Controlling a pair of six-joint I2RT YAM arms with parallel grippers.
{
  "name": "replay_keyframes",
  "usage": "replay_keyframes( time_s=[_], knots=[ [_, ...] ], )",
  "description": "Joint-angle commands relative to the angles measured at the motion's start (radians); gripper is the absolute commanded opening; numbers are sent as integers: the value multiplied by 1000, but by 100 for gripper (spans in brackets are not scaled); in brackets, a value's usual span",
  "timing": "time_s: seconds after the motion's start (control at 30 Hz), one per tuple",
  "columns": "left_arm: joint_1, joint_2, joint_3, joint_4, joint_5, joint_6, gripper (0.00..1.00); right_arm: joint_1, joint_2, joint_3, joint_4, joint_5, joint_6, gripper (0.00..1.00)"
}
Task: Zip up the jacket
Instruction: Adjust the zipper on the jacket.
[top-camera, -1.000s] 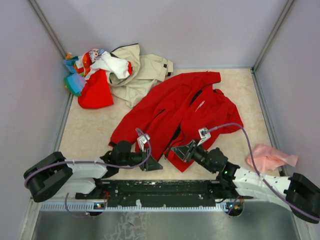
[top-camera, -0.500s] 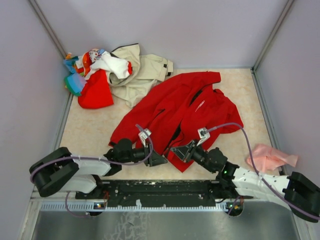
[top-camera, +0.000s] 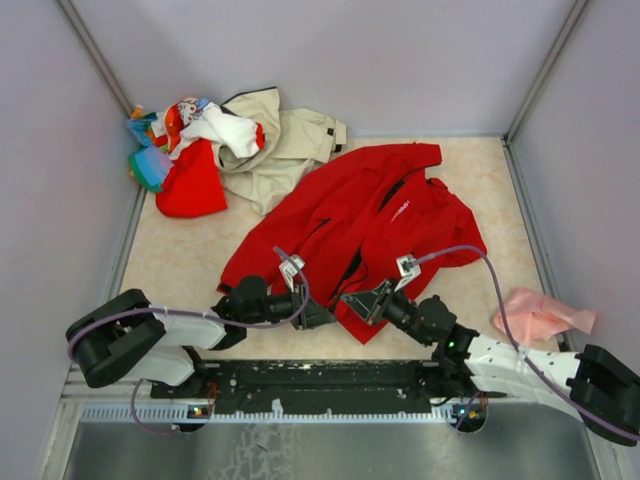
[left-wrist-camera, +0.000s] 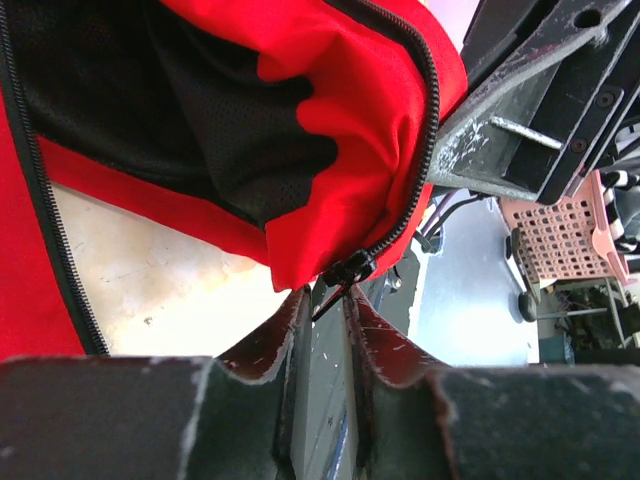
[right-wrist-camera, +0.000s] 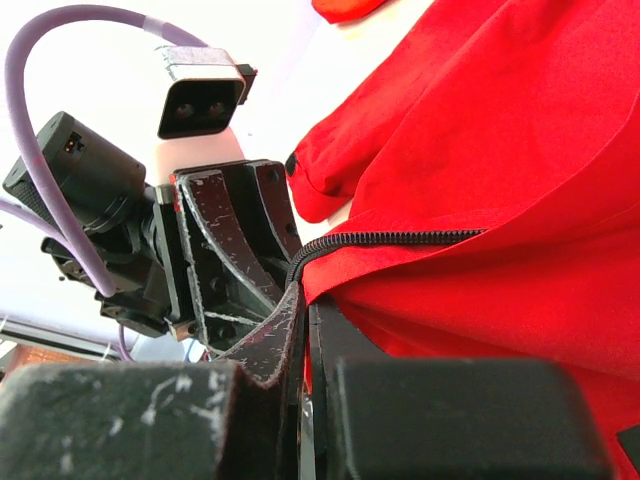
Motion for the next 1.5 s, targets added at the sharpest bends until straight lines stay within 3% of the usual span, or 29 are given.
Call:
replay_keyframes(
  time_s=[0.0,0.27,0.6,0.83,1.0,1.2,1.47],
  knots=[
    [-4,6,8,59,18,-3,19,7,-29,15,56,32,-6,0],
    [-4,-1,-43,64,28,-35,0,7,-79,19,-5,68,-19,0],
    [-17,25,-42,-102,13,8,0,7,-145,36,-61,95,-38,0],
    [-17,-155,-27,-326,-61,64,1,7,-171,41,-139,129,-46,0],
    [-19,-207,19,-476,-53,133,4,7,-166,46,-147,131,-48,0],
    [-50,-125,-30,-349,-19,79,8,7,-142,67,-148,111,-63,0],
    [-50,-303,12,-467,-115,163,40,7,-86,100,-216,88,-79,0]
  ],
)
